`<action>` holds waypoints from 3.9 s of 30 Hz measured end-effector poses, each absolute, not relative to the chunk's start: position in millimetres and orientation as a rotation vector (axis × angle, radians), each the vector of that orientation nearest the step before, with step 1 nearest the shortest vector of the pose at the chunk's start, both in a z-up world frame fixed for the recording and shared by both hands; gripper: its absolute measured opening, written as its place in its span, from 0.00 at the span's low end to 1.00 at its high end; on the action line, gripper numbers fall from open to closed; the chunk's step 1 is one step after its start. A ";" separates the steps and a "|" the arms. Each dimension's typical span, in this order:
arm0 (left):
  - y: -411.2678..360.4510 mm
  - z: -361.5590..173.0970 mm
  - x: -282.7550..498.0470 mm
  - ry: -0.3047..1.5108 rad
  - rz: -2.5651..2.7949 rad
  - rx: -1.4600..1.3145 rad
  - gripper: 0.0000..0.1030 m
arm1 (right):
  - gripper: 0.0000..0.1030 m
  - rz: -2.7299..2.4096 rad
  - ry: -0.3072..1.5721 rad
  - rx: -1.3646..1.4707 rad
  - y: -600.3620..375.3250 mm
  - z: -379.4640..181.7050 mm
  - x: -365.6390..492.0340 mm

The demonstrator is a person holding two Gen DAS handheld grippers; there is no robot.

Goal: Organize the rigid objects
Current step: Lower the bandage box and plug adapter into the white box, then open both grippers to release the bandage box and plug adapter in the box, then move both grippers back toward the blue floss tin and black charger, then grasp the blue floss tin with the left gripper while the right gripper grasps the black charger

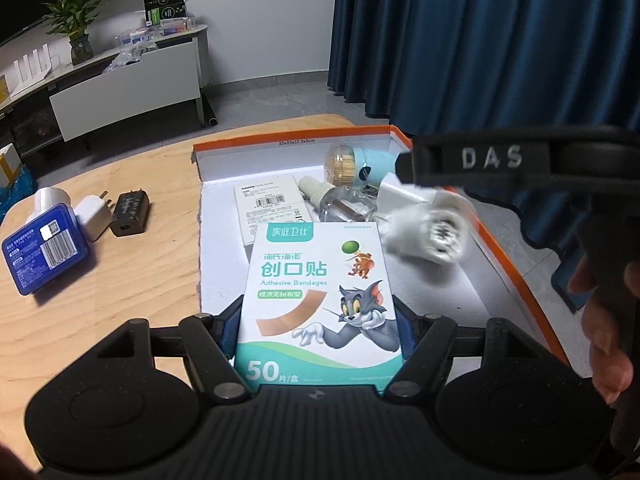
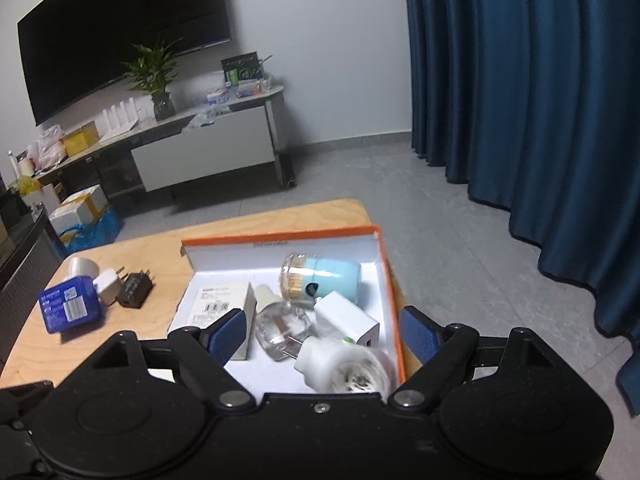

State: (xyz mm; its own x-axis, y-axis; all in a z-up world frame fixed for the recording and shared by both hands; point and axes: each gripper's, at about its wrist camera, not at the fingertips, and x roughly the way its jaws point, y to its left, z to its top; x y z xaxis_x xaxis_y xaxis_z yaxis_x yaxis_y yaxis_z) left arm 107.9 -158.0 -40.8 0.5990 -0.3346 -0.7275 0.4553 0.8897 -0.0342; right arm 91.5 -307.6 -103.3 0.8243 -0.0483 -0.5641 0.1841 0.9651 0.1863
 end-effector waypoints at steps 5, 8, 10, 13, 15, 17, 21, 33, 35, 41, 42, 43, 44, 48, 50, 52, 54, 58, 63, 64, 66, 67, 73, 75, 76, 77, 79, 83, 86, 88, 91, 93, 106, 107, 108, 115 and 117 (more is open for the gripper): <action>-164.6 -41.9 108.5 0.817 -0.501 0.159 0.70 | 0.96 -0.138 0.573 0.265 -313.2 -99.2 85.4; -167.4 -41.0 108.3 0.829 -0.513 0.149 0.73 | 0.96 -0.142 0.567 0.260 -312.7 -96.1 82.5; -166.9 -38.2 106.4 0.819 -0.507 0.151 0.81 | 0.96 -0.145 0.559 0.258 -312.2 -93.6 79.6; -162.9 -33.5 106.1 0.812 -0.490 0.146 0.82 | 0.96 -0.147 0.552 0.257 -310.4 -90.4 77.0; -158.8 -30.0 106.3 0.808 -0.467 0.140 0.83 | 0.96 -0.146 0.549 0.258 -308.7 -88.6 74.7; -154.0 -25.9 107.3 0.804 -0.444 0.131 0.84 | 0.96 -0.143 0.548 0.256 -305.1 -86.7 73.2; -140.7 -19.0 108.0 0.796 -0.398 0.119 0.86 | 0.96 -0.126 0.549 0.247 -296.3 -84.3 71.7; -76.8 -11.0 114.9 0.799 -0.235 0.045 0.87 | 0.96 -0.040 0.576 0.222 -255.4 -83.3 80.9; -65.8 -10.2 115.8 0.799 -0.210 0.033 0.88 | 0.96 -0.020 0.585 0.217 -245.5 -84.6 83.2; -35.7 -8.7 120.3 0.801 -0.136 -0.004 0.90 | 0.96 0.033 0.603 0.197 -220.1 -85.7 92.0; -31.6 -8.1 121.5 0.800 -0.127 -0.010 0.90 | 0.96 0.042 0.607 0.194 -216.1 -85.7 93.7; -27.1 -7.6 121.0 0.798 -0.121 -0.012 0.90 | 0.96 0.051 0.609 0.190 -212.4 -85.1 94.9; -23.6 -7.7 122.1 0.795 -0.115 -0.013 0.90 | 0.96 0.059 0.611 0.185 -208.5 -84.8 96.4; -9.7 -8.0 124.2 0.793 -0.092 -0.029 0.90 | 0.96 0.088 0.616 0.168 -194.5 -84.4 100.7; -4.8 -8.8 125.8 0.794 -0.082 -0.038 0.90 | 0.96 0.099 0.621 0.162 -187.7 -84.2 105.0; -0.9 -9.4 126.8 0.793 -0.077 -0.044 0.90 | 0.96 0.108 0.624 0.155 -181.7 -84.9 107.6; 2.6 -10.6 129.2 0.792 -0.067 -0.051 0.91 | 0.96 0.117 0.625 0.149 -177.9 -85.5 109.8; 8.8 -14.4 134.0 0.793 -0.053 -0.066 0.93 | 0.96 0.126 0.632 0.143 -173.3 -88.2 114.3; 14.4 -21.1 142.4 0.797 -0.039 -0.066 0.95 | 0.96 0.130 0.641 0.141 -172.1 -92.7 120.9; 15.9 -22.8 145.2 0.798 -0.031 -0.071 0.95 | 0.96 0.132 0.642 0.143 -172.1 -93.4 122.0; 19.6 -25.8 151.4 0.794 -0.013 -0.090 0.97 | 0.96 0.133 0.645 0.144 -171.8 -95.4 123.9; 21.0 -27.0 154.9 0.788 -0.009 -0.101 0.98 | 0.96 0.135 0.646 0.145 -171.7 -96.6 124.7; 18.7 -36.3 181.2 0.757 0.022 -0.120 1.00 | 0.96 0.147 0.647 0.151 -171.6 -101.6 130.2; 16.6 -40.4 192.3 0.754 0.037 -0.122 1.00 | 0.96 0.151 0.644 0.152 -171.6 -102.4 132.5; 15.6 -42.6 197.4 0.753 0.042 -0.128 1.00 | 0.96 0.153 0.644 0.150 -171.5 -103.1 133.8; 14.6 -44.7 202.3 0.750 0.046 -0.132 1.00 | 0.96 0.157 0.644 0.149 -171.2 -103.8 135.3; 12.0 -47.9 212.0 0.739 0.065 -0.127 1.00 | 0.96 0.166 0.645 0.150 -170.3 -105.6 138.6; 5.9 -55.6 230.0 0.740 0.089 -0.111 1.00 | 0.96 0.182 0.647 0.152 -168.1 -108.9 145.8; 2.2 -63.1 240.0 0.745 0.122 -0.084 1.00 | 0.96 0.188 0.651 0.151 -165.8 -110.9 151.6; 1.3 -68.5 245.6 0.753 0.133 -0.079 1.00 | 0.96 0.191 0.653 0.153 -165.3 -112.5 155.1; 2.1 -73.1 249.1 0.751 0.110 -0.055 0.93 | 0.96 0.193 0.659 0.156 -165.1 -114.3 159.8; 2.6 -73.6 246.8 0.740 0.090 -0.042 0.93 | 0.96 0.197 0.663 0.155 -164.2 -114.8 163.3; 37.8 -49.3 192.9 0.713 0.050 0.002 0.93 | 0.91 0.248 0.718 0.154 -128.6 -123.2 218.5; 39.8 -47.8 188.2 0.711 0.047 0.003 0.93 | 0.90 0.254 0.726 0.150 -123.6 -124.5 227.1; 41.0 -46.7 186.0 0.707 0.043 0.001 0.93 | 0.89 0.248 0.731 0.146 -119.0 -126.7 235.6; 50.0 -50.6 186.5 0.719 0.020 -0.035 0.93 | 0.75 0.177 0.810 0.113 -101.5 -152.9 285.8; 52.0 -51.8 187.9 0.720 0.017 -0.040 0.93 | 0.74 0.162 0.802 0.088 -96.6 -156.1 293.1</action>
